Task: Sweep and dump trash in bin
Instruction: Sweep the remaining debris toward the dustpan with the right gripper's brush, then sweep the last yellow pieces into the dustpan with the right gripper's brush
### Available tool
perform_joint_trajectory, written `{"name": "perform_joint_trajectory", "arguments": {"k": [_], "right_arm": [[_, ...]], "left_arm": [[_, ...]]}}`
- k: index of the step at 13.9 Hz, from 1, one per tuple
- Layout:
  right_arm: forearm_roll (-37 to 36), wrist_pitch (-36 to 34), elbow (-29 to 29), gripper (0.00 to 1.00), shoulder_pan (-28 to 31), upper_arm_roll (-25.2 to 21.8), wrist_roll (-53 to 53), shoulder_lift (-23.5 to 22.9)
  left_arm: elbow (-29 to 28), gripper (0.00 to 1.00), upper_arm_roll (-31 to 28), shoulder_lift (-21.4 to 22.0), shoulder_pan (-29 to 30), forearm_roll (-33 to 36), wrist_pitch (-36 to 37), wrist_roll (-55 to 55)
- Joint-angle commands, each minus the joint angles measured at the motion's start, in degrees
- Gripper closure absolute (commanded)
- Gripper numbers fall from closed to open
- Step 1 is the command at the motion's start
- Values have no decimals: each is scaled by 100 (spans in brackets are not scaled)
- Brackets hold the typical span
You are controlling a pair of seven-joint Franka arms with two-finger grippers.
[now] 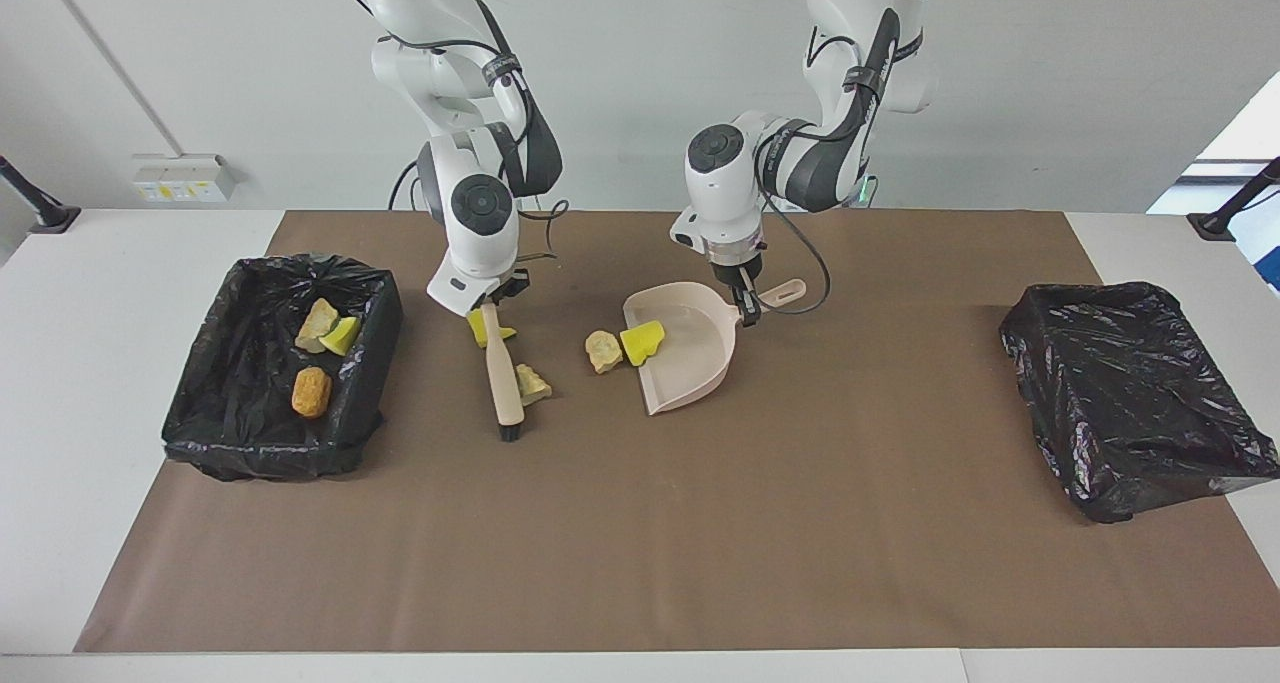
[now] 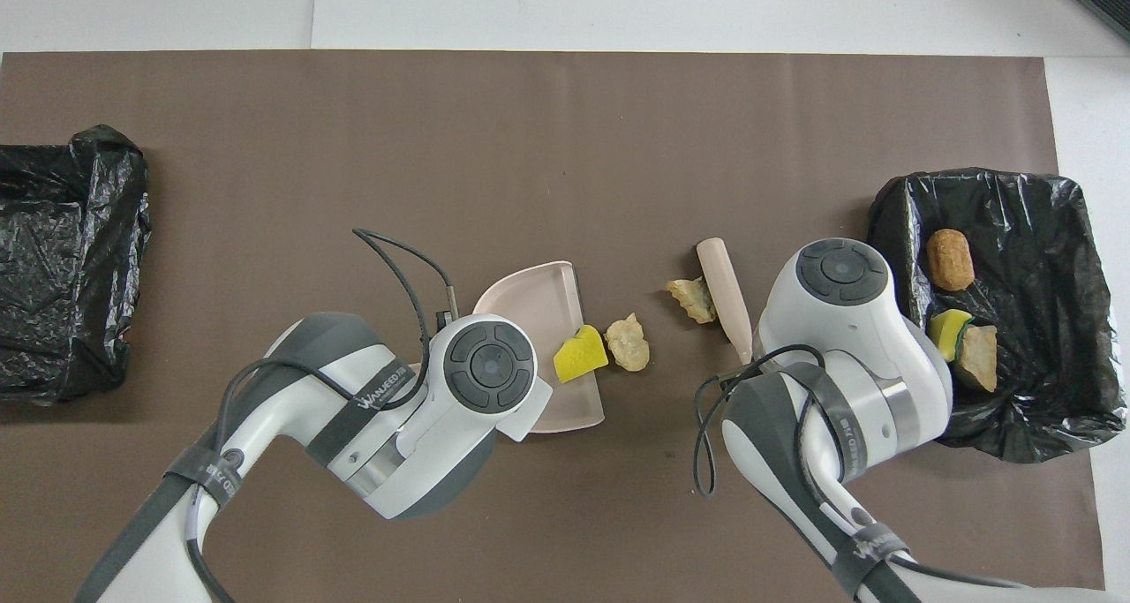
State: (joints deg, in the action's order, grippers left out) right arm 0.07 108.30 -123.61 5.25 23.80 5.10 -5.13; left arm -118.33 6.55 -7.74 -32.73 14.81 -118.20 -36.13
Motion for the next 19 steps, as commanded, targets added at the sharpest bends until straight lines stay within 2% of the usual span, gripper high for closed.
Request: {"name": "perform_joint_trajectory", "arguments": {"k": [1,6,9,11,12,14,17,19], "right_arm": [[1044,86,-119,100,-444,28,-264,161],[2277,183,-6,100,-1218,28,200,240],[2182,-149,144,100,-1158,-33,841,607],[1955,-666,240,100,-931,-68,1158,960],[1666,-1113,389,100,-790,-60,1220,1057],[745,-1739,303,100,-701,-59,1492,1320],[-5,-1847,-810,100,-359,-51,1468,2180],[-347,-1778,-1425,100,-340,-51,1458,2567]], "left_arm": [[-252,100,-31,194,12,127,-81,36],[-252,100,-22,194,12,119,-72,247],[-252,100,-31,194,21,101,-72,247],[-252,100,-31,194,21,101,-72,247],[-252,100,-31,194,56,101,-72,238],[-252,100,-22,194,65,101,-72,238],[-252,100,-31,194,65,101,-72,247],[-252,100,-22,194,65,101,-89,238]]}}
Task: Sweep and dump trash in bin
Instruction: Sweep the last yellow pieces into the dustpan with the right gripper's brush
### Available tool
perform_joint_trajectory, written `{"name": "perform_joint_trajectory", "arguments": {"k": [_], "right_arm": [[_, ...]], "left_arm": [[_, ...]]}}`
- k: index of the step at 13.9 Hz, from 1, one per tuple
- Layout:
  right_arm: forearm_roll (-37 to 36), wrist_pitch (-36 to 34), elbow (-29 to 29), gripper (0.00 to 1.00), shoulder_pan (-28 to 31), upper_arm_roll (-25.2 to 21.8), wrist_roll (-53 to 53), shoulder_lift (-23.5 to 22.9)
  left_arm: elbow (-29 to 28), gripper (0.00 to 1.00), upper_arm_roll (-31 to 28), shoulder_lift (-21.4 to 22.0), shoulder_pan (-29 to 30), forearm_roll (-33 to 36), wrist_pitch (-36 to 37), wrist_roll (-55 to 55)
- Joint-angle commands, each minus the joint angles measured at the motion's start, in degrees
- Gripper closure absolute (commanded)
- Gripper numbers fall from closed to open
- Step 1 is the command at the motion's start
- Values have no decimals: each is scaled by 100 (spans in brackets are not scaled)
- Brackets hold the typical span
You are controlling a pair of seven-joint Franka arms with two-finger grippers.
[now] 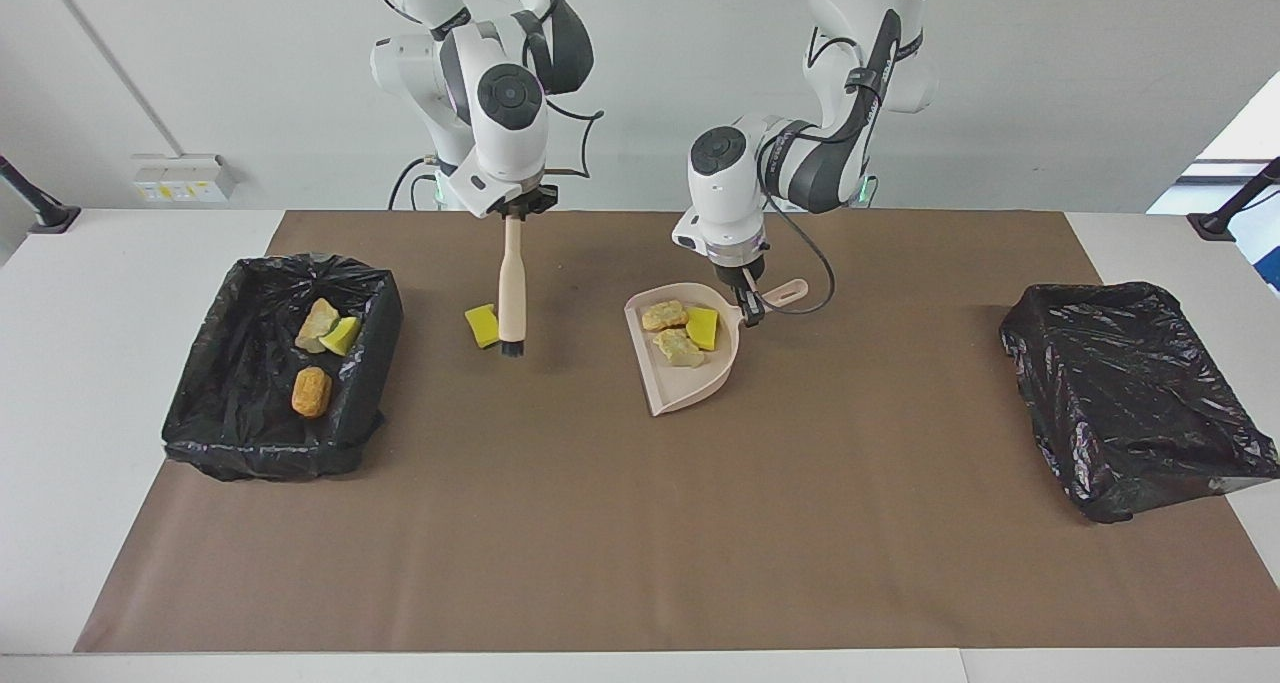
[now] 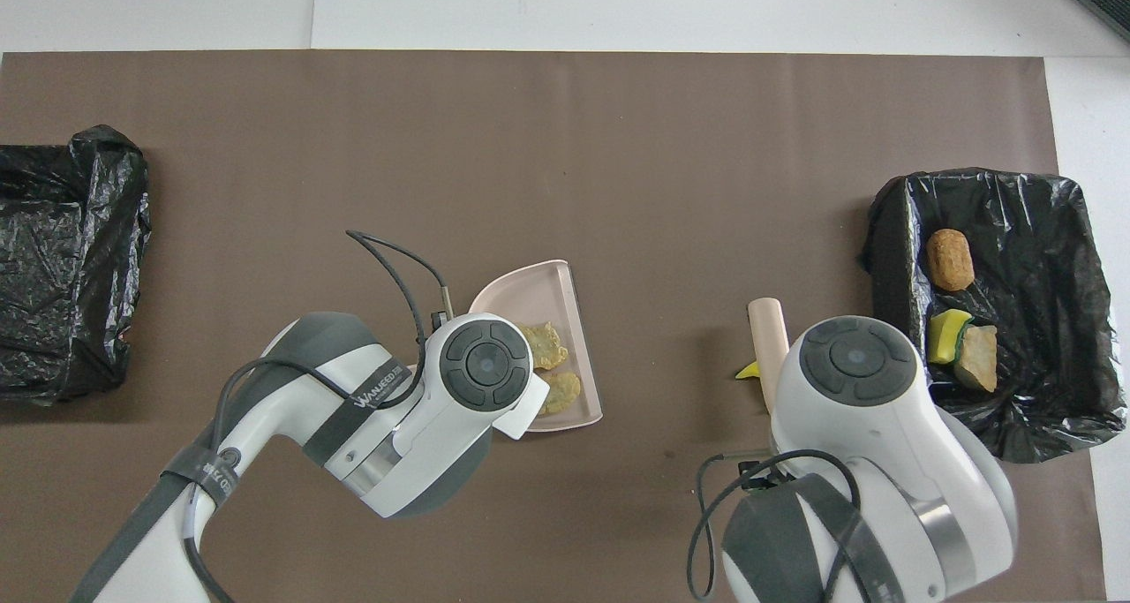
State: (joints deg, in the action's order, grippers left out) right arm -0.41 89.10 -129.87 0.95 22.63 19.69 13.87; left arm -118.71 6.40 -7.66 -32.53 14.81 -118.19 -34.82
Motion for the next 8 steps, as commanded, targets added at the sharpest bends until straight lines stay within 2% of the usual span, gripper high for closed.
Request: {"name": "perform_joint_trajectory", "arguments": {"k": [1,3,6,8], "right_arm": [[-467,377,-1038,100,246,57,-78,774],[-522,563,-1180,100,808,57,-647,801],[-452,1256,-1645,100,881,101,-659,697],[-173,1338,-1655,100,802,127,-650,538]], "left_arm": [[-214,100,-7,186,36,101,-90,107],[-214,100,-7,186,36,101,-90,116],[-214,100,-7,186,45,101,-81,107],[-214,100,-7,186,45,101,-90,107]]}}
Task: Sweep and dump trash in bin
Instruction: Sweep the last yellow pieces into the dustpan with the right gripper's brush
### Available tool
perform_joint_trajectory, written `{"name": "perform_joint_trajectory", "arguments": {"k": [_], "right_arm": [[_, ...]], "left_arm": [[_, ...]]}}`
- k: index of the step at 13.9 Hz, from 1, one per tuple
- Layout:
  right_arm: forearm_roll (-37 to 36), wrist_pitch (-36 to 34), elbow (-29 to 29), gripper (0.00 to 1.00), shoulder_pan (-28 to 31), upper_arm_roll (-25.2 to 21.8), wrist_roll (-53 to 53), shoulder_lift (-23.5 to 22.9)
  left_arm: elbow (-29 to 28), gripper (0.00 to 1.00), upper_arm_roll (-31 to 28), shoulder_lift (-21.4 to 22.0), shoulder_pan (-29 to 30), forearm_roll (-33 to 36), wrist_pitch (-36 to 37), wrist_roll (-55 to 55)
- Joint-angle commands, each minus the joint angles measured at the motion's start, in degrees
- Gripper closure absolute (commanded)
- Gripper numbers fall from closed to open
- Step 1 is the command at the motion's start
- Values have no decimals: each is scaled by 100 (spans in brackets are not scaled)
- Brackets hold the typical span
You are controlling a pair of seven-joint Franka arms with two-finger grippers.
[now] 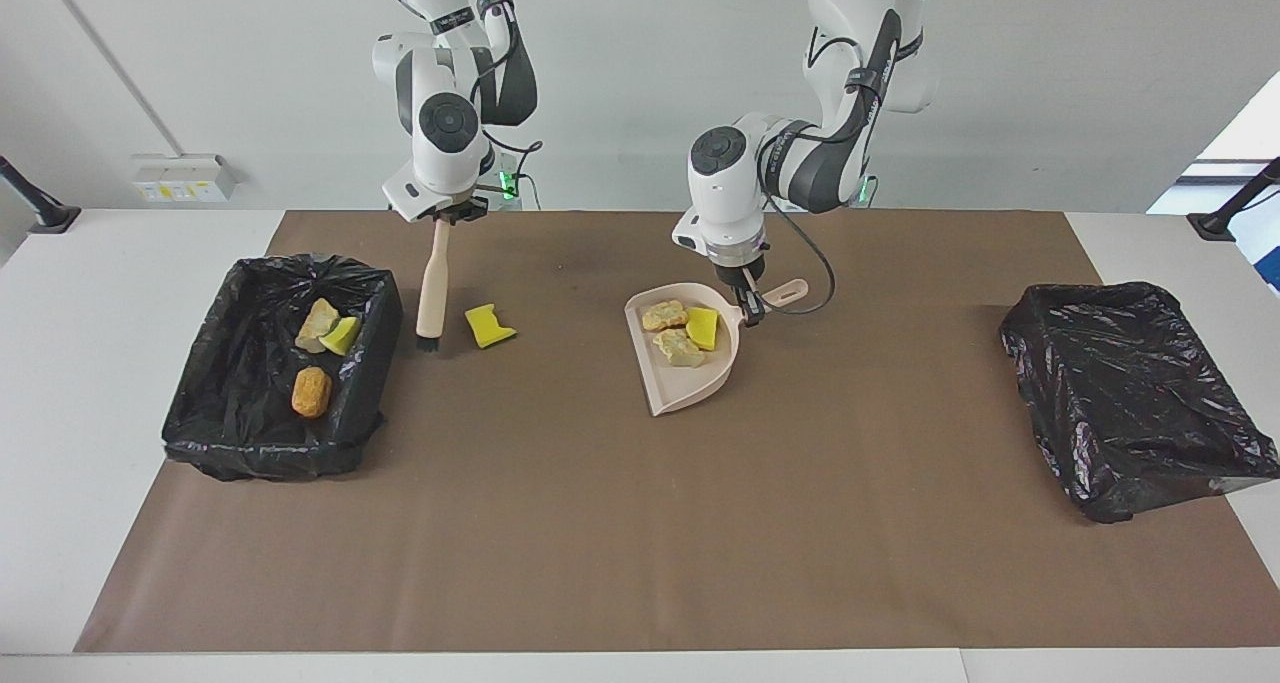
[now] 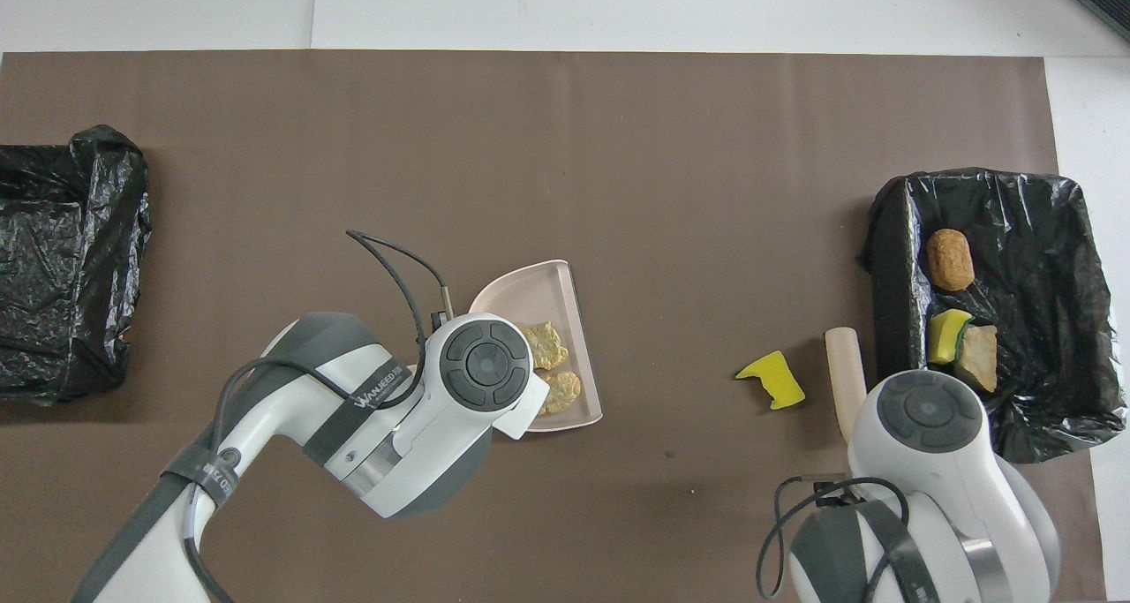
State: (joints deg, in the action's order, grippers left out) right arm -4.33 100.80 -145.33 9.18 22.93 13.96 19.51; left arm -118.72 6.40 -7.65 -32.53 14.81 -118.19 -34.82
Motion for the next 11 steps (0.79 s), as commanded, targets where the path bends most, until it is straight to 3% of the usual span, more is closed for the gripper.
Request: {"name": "perform_joint_trajectory", "arguments": {"k": [1,7,11], "right_arm": [[544,194,-119,100,-117,98,-60,-131],[2848,879,30,100,-820,142,106,-561],[4059,1661,215,100,-1856,142,379,-773]], "left_arm": [[-213,100,-7,185,45,101,-90,107],[-213,100,-7,185,45,93,-72,98],[-231,100,-7,194,54,93,-63,98]]}}
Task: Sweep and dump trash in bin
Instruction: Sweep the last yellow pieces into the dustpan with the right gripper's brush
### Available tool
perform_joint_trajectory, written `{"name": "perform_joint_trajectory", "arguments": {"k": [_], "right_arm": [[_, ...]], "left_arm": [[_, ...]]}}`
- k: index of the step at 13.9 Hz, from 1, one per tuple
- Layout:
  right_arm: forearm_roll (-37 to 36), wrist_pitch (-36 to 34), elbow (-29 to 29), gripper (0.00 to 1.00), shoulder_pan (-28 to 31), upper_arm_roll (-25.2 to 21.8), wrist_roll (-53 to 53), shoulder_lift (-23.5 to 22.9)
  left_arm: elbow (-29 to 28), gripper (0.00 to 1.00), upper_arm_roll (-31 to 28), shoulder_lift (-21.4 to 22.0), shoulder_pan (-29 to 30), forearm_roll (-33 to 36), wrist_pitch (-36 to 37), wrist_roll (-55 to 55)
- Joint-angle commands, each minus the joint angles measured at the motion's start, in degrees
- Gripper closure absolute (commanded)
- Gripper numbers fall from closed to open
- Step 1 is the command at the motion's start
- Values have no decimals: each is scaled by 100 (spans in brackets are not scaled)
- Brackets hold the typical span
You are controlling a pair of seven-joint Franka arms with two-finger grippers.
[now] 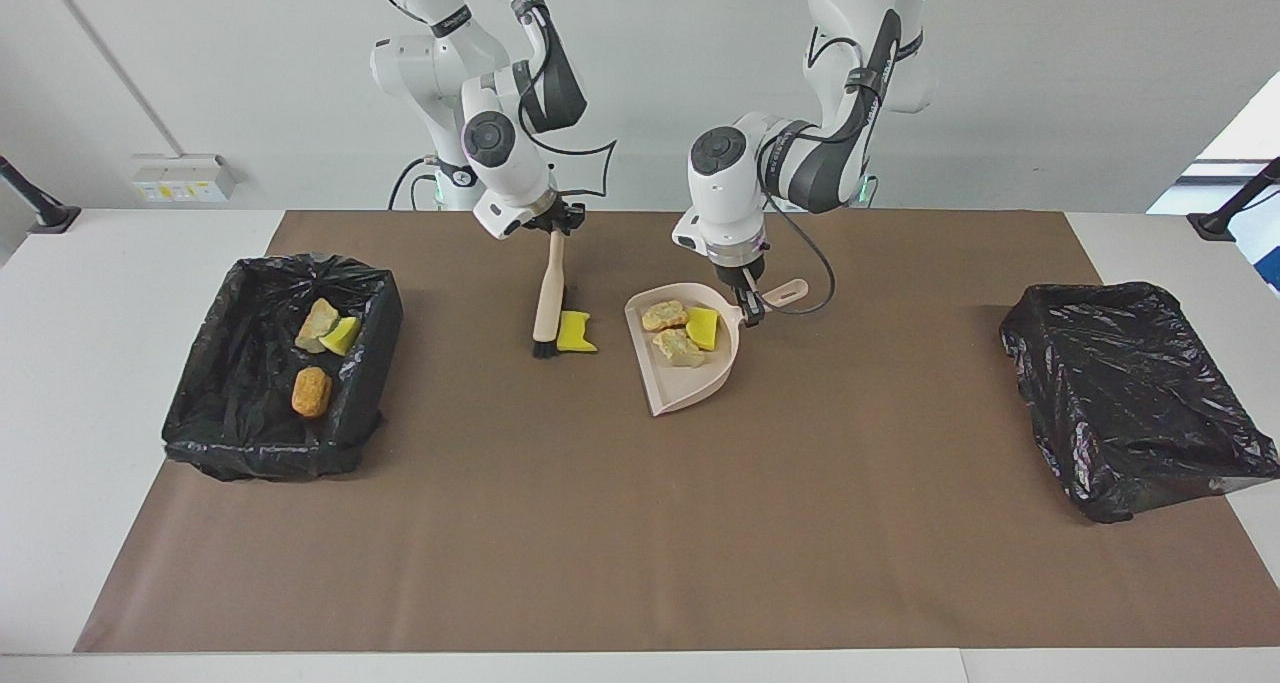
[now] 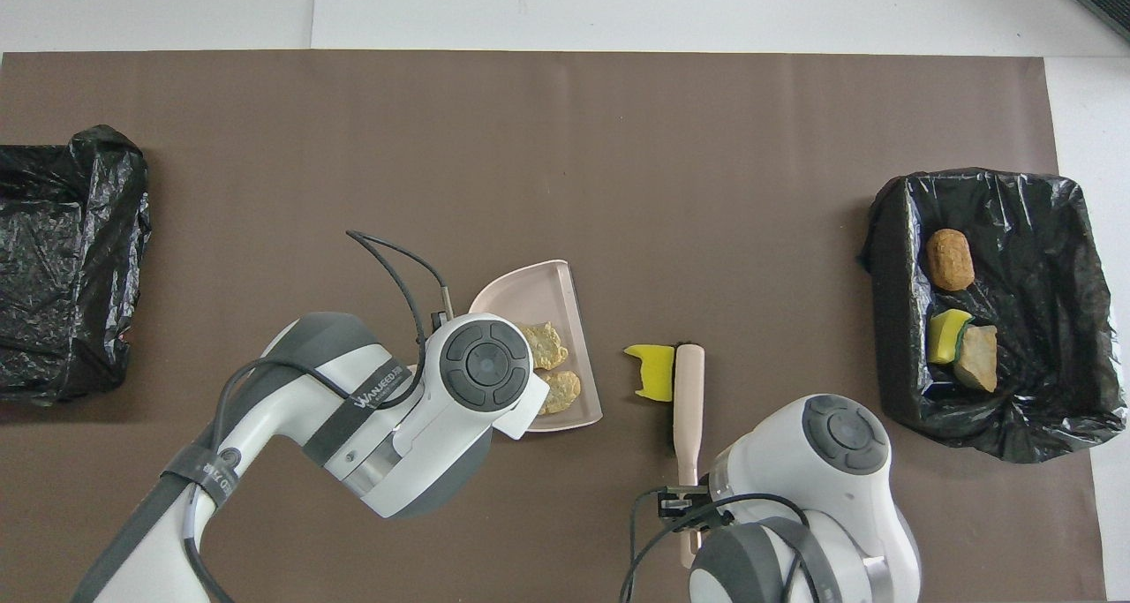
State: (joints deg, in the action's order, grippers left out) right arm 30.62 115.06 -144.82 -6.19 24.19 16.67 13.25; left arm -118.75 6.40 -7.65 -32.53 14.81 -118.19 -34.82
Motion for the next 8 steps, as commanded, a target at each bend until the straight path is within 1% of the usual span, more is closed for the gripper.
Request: {"name": "perform_joint_trajectory", "arguments": {"k": [1,3,5,7,8], "right_arm": [[916,306,252,100,-382,15,143,-174],[1470,386,488,100,-662,15,257,-297],[1561,395,735,100,-725,15,415,-411],[1221,290,780,100,-716,-11,608,-342],[792,150,797,100,-716,-11,879,-263]], "left_arm": [[-245,100,-7,194,54,84,-72,98],[-245,100,-7,194,54,84,-72,107],[-245,100,-7,194,54,75,-98,107],[-245,100,-7,194,71,66,-116,80],[-245,100,2,176,184,66,-125,45]]}}
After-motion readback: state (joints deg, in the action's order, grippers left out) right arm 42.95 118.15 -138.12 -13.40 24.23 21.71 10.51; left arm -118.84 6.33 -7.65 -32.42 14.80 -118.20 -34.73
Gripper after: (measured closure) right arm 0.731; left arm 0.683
